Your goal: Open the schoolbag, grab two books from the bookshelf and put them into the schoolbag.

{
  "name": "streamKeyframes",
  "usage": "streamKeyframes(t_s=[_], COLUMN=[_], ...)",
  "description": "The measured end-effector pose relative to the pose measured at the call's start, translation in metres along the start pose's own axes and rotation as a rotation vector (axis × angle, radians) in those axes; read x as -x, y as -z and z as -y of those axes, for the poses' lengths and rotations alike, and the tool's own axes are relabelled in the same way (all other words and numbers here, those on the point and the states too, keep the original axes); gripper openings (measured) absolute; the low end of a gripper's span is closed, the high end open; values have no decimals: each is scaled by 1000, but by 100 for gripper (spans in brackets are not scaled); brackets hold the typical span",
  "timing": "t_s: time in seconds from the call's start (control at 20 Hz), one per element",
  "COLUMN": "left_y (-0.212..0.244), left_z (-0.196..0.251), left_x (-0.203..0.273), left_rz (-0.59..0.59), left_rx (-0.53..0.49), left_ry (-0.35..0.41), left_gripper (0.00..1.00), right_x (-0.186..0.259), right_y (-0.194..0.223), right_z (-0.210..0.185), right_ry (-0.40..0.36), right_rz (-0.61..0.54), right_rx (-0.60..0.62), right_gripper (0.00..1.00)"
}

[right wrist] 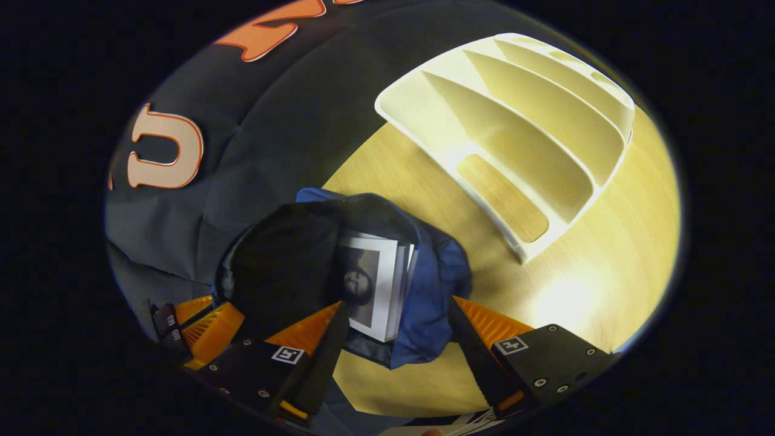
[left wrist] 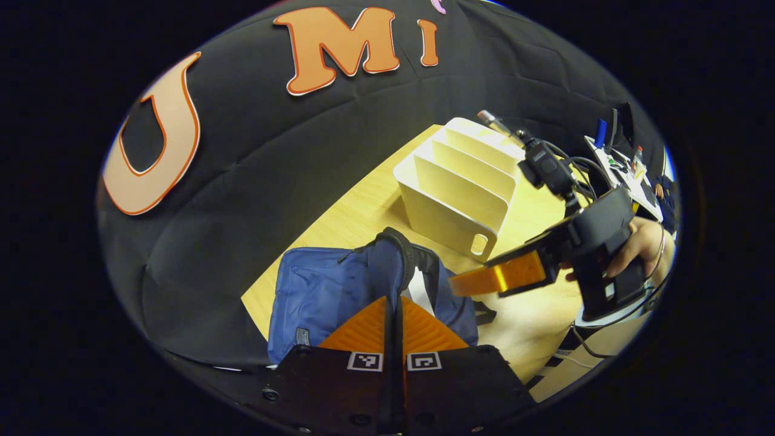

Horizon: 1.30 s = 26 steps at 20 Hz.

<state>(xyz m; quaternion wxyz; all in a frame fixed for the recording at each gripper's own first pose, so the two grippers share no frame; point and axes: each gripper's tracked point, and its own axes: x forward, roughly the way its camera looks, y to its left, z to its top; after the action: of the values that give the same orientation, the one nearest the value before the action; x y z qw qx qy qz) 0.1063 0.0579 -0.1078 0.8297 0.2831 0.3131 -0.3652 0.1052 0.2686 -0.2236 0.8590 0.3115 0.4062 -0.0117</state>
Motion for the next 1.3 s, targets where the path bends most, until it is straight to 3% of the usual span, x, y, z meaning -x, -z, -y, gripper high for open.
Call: streamKeyframes(t_s=[0.25,0.3,0.35,0.5,0.6,0.7,0.75,1.0,1.3], left_y=[3,3,6,10,11,18,16,0,-81], left_z=[9,12,18,37,51,66,72,93,107], left_x=[-10,-14,-17,-29,-38,-46,-48,-54,-21], left_rz=[-7,-12,-24,-60,-77,-84,-83,-39,180], left_rx=[63,72,86,174,241,299,330,443,540], left_ry=[-32,-36,-31,-28,-36,-39,-40,-116,-308], left_gripper=[1,9,1,7,23,29,39,100,100], right_x=[40,47,53,71,83,92,94,107,159], right_y=[-11,-14,-19,-32,-46,-63,-70,-93,-145], right_z=[57,69,80,107,125,141,148,170,151], right_ry=[42,56,63,60,69,74,75,63,-18], right_rz=[2,0,-4,-34,-41,-45,-50,-62,77], right_rx=[70,83,87,93,119,130,137,186,352], right_gripper=[97,97,97,97,98,98,98,98,98])
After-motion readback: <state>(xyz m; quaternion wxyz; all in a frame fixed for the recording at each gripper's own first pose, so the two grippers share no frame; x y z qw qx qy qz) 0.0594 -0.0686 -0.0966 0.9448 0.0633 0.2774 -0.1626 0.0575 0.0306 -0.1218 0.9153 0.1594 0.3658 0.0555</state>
